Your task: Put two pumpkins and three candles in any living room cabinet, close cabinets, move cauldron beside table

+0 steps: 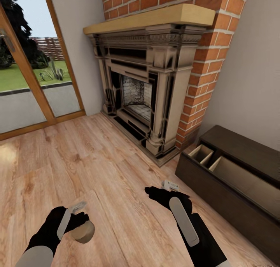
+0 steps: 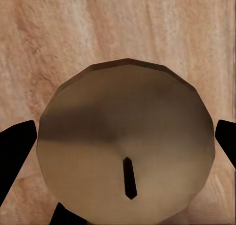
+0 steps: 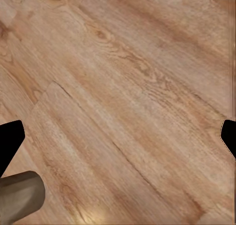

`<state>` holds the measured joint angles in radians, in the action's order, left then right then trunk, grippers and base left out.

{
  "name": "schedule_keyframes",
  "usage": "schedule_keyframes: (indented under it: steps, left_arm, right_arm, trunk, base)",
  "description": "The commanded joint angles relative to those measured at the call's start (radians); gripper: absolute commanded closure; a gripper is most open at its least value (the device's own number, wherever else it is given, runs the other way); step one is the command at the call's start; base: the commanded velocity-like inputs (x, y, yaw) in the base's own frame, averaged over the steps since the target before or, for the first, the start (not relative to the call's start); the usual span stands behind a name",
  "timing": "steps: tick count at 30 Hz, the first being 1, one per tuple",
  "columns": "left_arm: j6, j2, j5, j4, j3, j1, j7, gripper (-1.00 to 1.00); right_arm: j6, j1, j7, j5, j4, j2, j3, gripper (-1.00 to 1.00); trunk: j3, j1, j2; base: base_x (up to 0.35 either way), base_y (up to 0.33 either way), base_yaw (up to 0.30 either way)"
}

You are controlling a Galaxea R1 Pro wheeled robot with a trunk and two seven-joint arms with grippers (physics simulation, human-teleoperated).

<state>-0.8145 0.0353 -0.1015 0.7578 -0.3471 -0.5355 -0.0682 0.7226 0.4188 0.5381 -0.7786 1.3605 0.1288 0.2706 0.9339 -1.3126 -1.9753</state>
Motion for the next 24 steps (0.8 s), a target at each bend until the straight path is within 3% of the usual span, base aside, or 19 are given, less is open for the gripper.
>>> schedule_keyframes:
  steps: [1,7,24]
  left_arm:
    - [0.0,0.0,0.0,0.0,0.0,0.0,0.0,1.0]
    - [0.0,0.0,0.0,0.0,0.0,0.0,0.0,1.0]
    - [0.0,0.001,0.0,0.0,0.0,0.0,0.001,1.0]
  right_arm:
    - [0.0,0.0,0.0,0.0,0.0,0.0,0.0,-1.0]
    - [-0.001,0.0,0.001,0.001,-0.001,0.0,0.001,-1.0]
    - [0.0,0.0,0.004,0.003,0.014,0.001,0.004,-1.0]
  trunk:
    - [-0.004,0.004,0.007]
    - [-0.027,0.027,0.049]
    - [-0.08,0.092,0.168]
  base:
    - [0.0,0.0,-0.213]
    - [0.0,0.0,-0.173]
    - [0.0,0.0,-0.006]
